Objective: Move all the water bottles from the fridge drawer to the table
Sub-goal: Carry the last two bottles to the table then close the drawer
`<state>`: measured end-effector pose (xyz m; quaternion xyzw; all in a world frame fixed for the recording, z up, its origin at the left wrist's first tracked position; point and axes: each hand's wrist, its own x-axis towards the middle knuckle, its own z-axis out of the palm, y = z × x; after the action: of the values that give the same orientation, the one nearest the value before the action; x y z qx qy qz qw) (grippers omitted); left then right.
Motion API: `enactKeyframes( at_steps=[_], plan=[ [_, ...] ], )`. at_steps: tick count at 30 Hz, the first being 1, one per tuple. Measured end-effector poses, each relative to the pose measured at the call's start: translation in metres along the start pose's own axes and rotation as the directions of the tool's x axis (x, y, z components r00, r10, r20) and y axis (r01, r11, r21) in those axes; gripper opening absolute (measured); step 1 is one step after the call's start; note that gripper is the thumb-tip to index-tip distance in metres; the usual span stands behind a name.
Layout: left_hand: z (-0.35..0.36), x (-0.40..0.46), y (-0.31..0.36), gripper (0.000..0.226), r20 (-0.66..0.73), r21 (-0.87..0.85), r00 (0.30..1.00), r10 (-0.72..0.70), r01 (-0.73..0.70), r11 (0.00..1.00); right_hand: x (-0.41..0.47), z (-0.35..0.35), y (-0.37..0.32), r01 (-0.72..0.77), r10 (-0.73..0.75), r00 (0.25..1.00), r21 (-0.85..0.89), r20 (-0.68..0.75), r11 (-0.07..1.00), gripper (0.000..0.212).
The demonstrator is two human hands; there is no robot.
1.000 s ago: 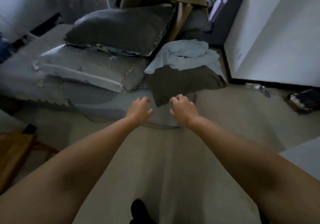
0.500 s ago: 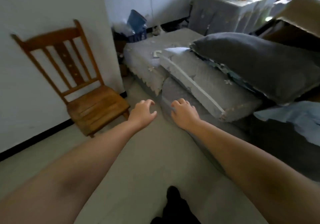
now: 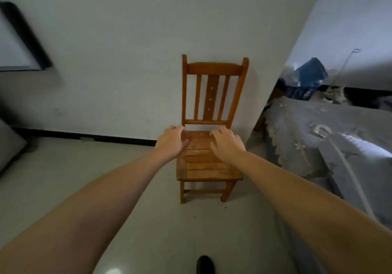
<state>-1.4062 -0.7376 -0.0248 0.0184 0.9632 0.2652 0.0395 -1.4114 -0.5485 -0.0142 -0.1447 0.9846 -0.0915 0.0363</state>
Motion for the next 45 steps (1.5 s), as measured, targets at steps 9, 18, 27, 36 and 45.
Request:
enactKeyframes(
  at_steps=[9, 18, 27, 36, 45],
  plan=[
    [-0.048, 0.014, -0.126, 0.040, -0.131, -0.092, 0.893, -0.430, 0.421, 0.903, 0.152, 0.035, -0.111, 0.394, -0.385, 0.908, -0.027, 0.168, 0.919, 0.034],
    [-0.139, 0.012, -0.286, 0.040, -0.227, -0.165, 0.754, -0.616, 0.594, 0.787, 0.248, 0.077, -0.291, 0.571, -0.558, 0.807, -0.017, 0.195, 0.820, 0.036],
    [-0.240, -0.007, -0.421, 0.040, -0.287, -0.198, 0.685, -0.669, 0.641, 0.741, 0.313, 0.096, -0.459, 0.674, -0.658, 0.725, -0.014, 0.201, 0.739, 0.034],
    [-0.292, -0.010, -0.546, 0.042, -0.279, -0.280, 0.557, -0.782, 0.732, 0.621, 0.392, 0.132, -0.608, 0.787, -0.762, 0.599, -0.007, 0.245, 0.617, 0.035],
    [-0.399, 0.026, -0.688, 0.041, -0.325, -0.265, 0.451, -0.831, 0.800, 0.538, 0.505, 0.154, -0.770, 0.840, -0.827, 0.512, 0.064, 0.231, 0.538, 0.035]
  ],
)
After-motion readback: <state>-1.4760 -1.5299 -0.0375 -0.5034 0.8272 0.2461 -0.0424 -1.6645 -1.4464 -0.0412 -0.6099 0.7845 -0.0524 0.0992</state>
